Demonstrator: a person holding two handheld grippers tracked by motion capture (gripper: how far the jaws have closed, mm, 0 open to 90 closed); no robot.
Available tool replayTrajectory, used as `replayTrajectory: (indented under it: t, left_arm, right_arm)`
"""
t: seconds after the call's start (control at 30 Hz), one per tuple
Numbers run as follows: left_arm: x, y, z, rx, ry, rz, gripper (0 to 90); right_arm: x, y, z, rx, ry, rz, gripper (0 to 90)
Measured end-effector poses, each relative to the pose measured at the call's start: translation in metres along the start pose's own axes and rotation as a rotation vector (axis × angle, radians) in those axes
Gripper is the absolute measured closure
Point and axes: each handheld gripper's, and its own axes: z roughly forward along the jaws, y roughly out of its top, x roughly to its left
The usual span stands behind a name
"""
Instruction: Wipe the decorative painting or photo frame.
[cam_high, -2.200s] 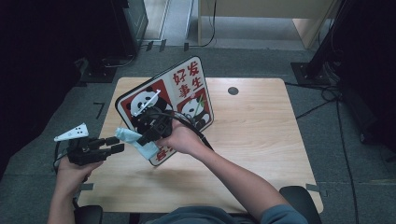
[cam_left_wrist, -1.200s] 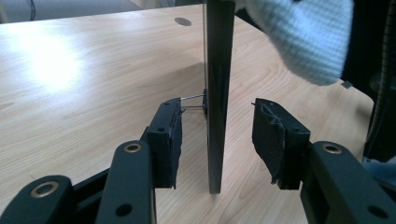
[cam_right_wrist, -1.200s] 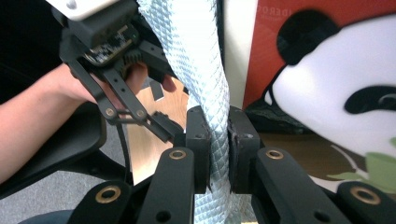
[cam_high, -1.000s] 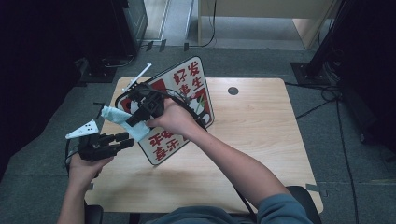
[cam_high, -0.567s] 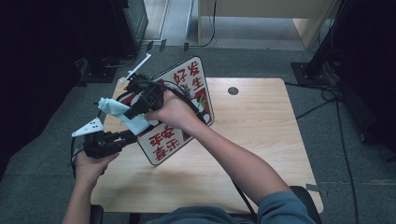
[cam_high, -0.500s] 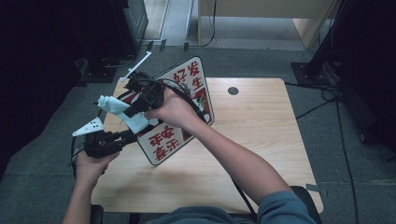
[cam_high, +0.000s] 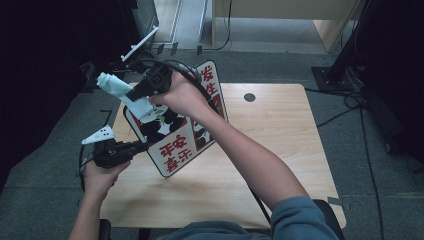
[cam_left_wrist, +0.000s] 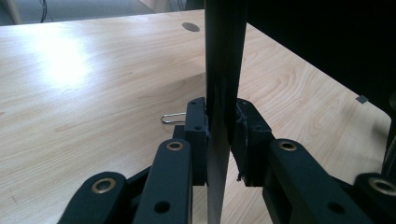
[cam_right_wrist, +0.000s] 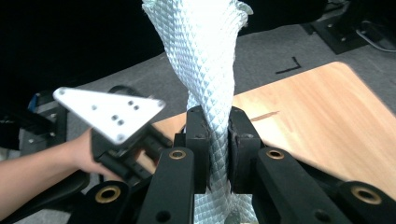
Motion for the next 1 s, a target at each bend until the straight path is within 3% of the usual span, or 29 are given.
replayTrajectory:
  t: [0.13,0.37,0.77,1.0]
  left_arm:
    - [0.001,0.0,0.0,0.004,-0.001,0.0,78.1]
    - [0.0,0.0,0.0,0.006,-0.001,-0.007,78.7]
    - [-0.001,0.0,0.0,0.009,-0.002,-0.003,78.9]
    - [-0.003,0.001,-0.001,0.016,0.013,0.008,78.7]
  right_arm:
    - [-0.01,0.007,0.007,0.004,0.008,0.033,81.3]
    - [-0.014,0.01,0.02,0.04,0.003,0.033,81.0]
    - [-0.029,0.006,0.016,0.049,0.02,0.063,80.4]
    - [-0.034,0.004,0.011,0.056,0.005,0.071,80.4]
